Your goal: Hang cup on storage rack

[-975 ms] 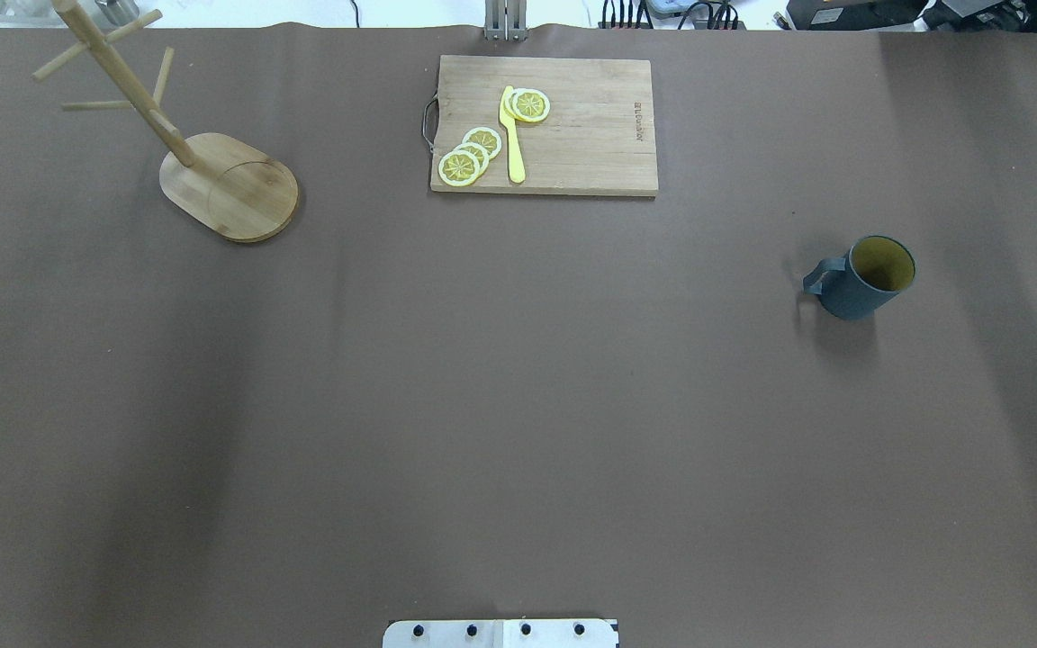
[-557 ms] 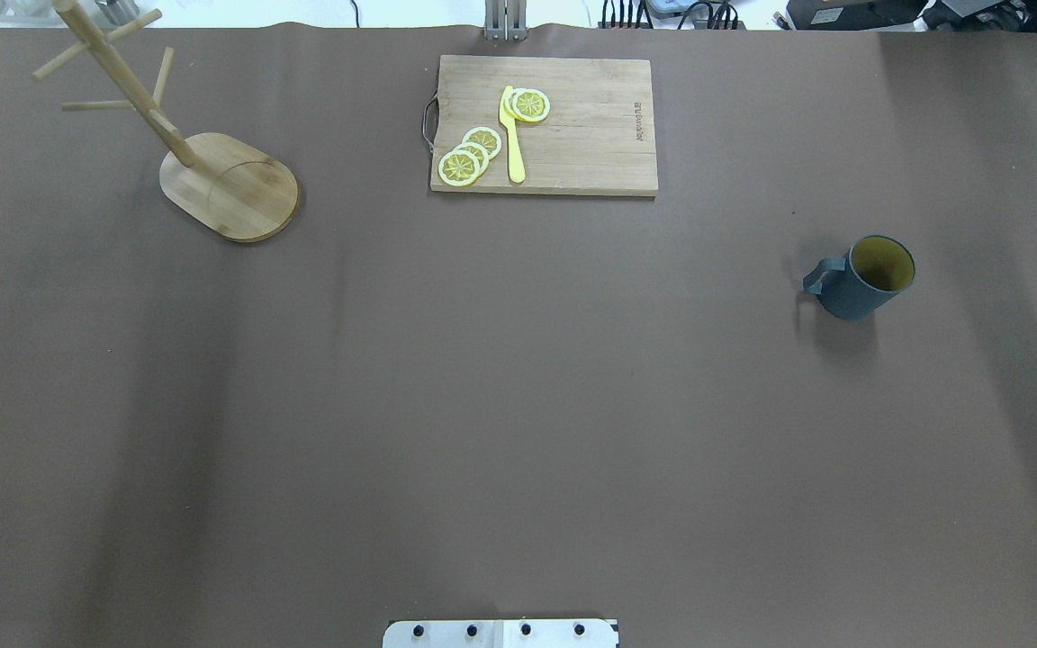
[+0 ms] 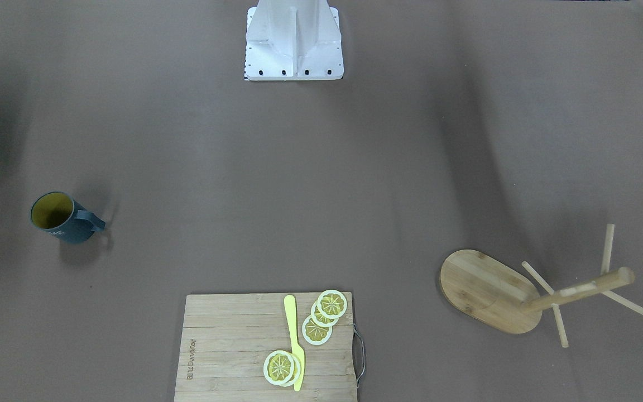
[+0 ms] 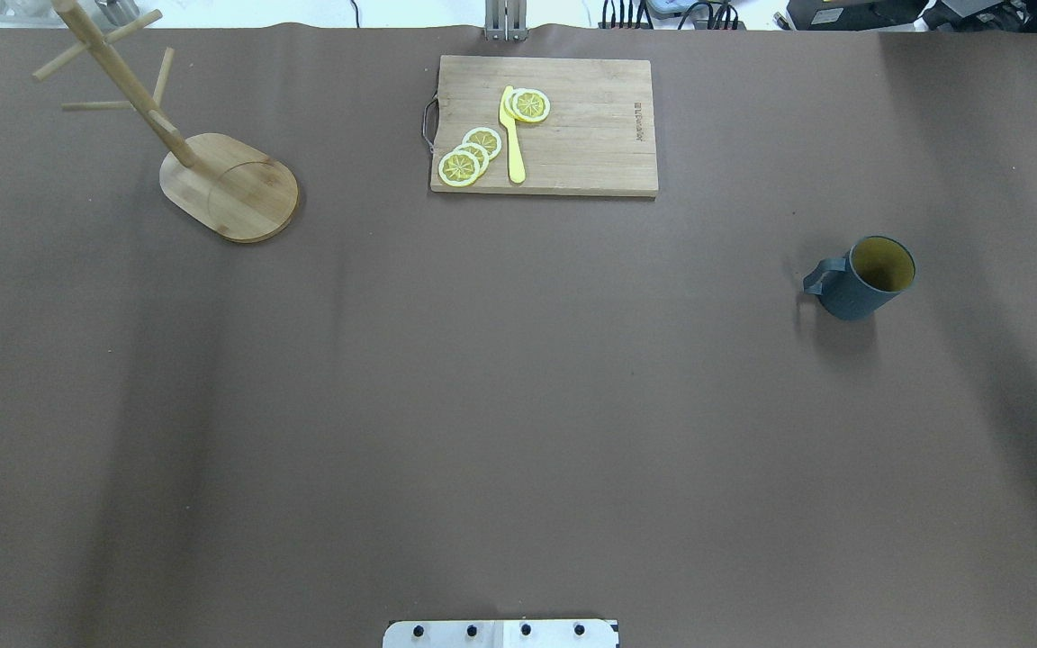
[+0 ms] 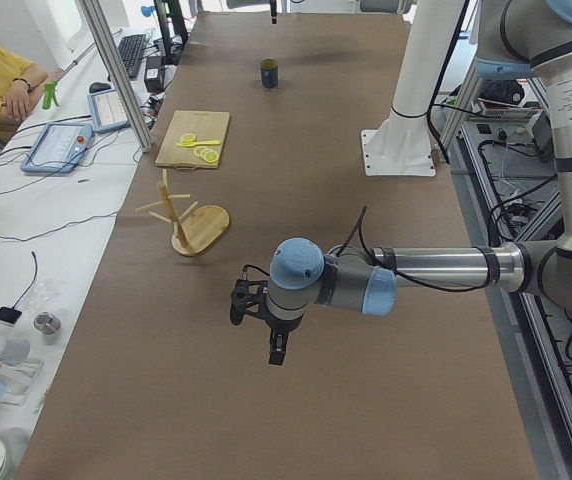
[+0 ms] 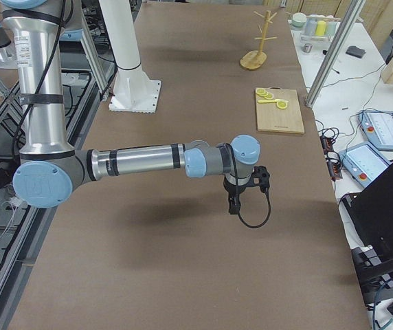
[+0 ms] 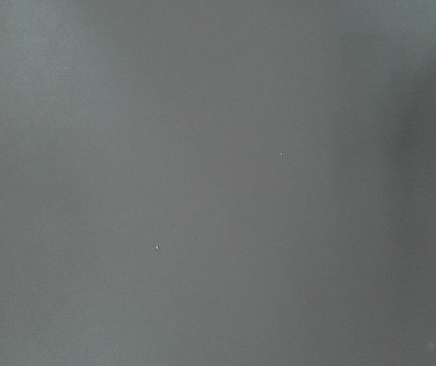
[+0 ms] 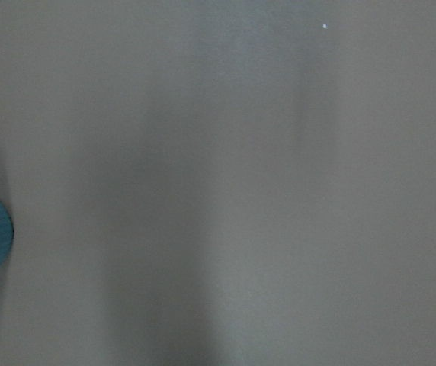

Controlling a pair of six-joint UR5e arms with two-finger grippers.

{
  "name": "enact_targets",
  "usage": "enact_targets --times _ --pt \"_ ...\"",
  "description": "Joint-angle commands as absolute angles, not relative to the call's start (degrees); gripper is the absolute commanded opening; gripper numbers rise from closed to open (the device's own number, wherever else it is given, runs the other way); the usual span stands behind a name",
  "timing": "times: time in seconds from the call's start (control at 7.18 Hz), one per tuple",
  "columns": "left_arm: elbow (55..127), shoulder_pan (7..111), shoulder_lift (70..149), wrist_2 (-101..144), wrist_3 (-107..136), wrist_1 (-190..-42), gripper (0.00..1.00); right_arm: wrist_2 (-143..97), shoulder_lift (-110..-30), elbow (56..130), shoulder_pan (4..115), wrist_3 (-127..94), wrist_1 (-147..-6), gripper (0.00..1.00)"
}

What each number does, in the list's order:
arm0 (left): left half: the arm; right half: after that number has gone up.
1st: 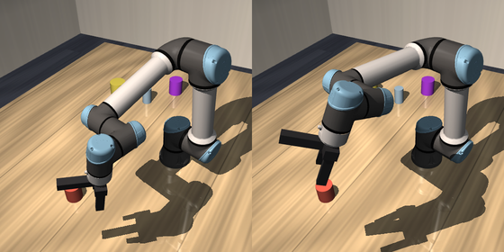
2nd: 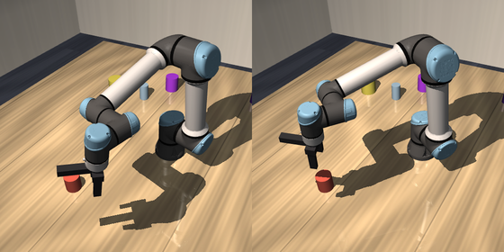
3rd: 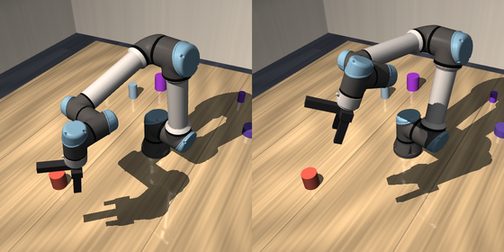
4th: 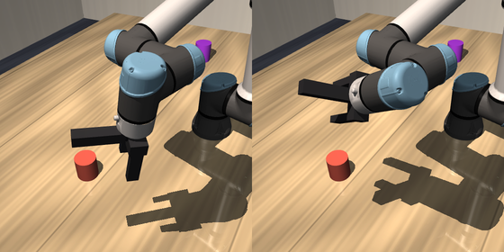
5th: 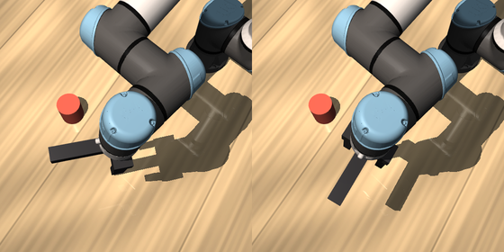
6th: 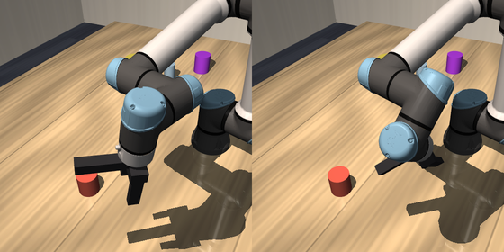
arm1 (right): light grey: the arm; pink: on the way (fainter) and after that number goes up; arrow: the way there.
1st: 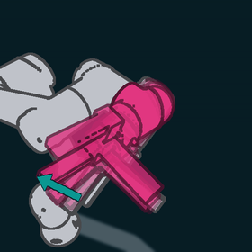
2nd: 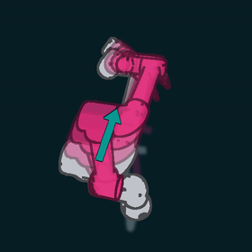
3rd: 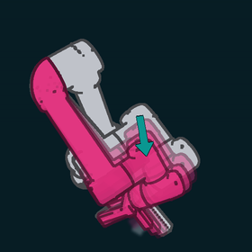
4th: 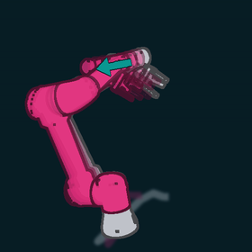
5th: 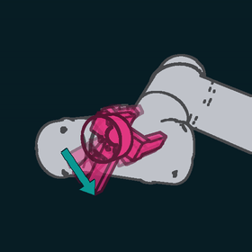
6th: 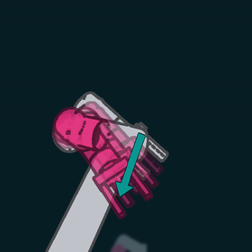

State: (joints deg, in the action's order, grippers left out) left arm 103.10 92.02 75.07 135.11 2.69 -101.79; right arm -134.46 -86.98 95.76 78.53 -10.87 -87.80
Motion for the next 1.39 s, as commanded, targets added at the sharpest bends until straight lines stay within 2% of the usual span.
enact_targets --times 0.0,0.7,1.11,1.25 --pt "102.83 92.02 75.06 138.33 2.99 -101.60 0.98 -131.60 -84.29 95.80 70.61 -25.35 -78.98 0.95" --pt "102.13 92.02 75.23 138.34 2.90 -102.04 0.98 -132.01 -81.21 95.27 63.21 -32.14 -77.96 0.94" --pt "102.39 92.02 75.23 138.34 2.90 -102.13 0.98 -131.31 -81.21 93.26 61.35 -32.26 -77.78 0.81" --pt "102.39 92.02 75.23 138.34 2.81 -102.13 0.98 -131.13 -81.04 92.73 60.56 -32.34 -77.78 0.73"
